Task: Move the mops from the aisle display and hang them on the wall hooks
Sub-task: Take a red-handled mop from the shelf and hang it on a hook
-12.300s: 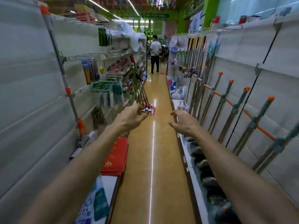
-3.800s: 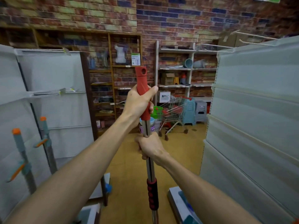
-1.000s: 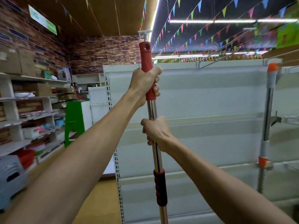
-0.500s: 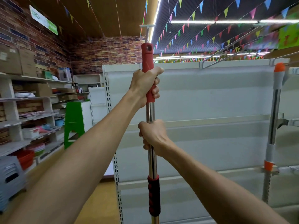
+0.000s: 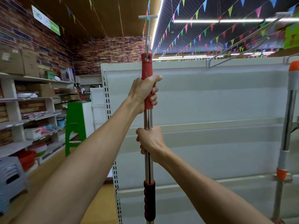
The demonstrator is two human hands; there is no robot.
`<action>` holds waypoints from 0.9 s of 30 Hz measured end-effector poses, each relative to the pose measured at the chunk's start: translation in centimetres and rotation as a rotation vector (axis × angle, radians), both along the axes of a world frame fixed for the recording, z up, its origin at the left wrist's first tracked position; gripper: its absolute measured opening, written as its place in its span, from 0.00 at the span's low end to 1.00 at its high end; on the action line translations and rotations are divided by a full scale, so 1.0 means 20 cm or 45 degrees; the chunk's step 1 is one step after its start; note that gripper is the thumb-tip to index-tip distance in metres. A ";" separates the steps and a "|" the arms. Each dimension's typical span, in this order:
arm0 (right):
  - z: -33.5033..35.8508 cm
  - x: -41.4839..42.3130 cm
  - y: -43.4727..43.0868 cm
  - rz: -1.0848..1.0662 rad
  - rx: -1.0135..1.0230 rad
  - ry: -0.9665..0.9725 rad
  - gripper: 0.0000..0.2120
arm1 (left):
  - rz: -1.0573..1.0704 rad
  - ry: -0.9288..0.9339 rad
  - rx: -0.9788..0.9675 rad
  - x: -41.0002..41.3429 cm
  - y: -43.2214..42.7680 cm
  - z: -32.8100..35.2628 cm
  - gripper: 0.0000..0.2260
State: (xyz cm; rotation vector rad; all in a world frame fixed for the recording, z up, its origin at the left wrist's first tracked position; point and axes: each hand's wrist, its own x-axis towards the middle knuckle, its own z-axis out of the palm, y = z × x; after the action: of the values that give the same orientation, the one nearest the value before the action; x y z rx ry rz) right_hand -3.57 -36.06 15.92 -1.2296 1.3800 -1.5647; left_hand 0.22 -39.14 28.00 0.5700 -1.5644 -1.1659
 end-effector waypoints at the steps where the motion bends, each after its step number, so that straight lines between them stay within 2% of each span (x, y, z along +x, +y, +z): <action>1: 0.00 -0.01 -0.03 0.004 0.001 -0.010 0.08 | 0.006 0.001 -0.002 -0.01 -0.03 0.00 0.13; 14: -0.02 -0.10 -0.37 0.004 0.002 0.046 0.10 | 0.076 0.029 -0.001 -0.09 -0.31 -0.02 0.13; 27: -0.06 -0.20 -0.65 -0.008 -0.009 0.110 0.05 | 0.143 0.051 -0.013 -0.16 -0.56 -0.04 0.12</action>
State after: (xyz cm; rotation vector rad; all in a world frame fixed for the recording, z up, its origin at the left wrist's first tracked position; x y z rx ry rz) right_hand -7.56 -49.09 14.81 -1.3116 1.4349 -1.5378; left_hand -2.99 -50.41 27.22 0.6161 -1.4846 -1.0780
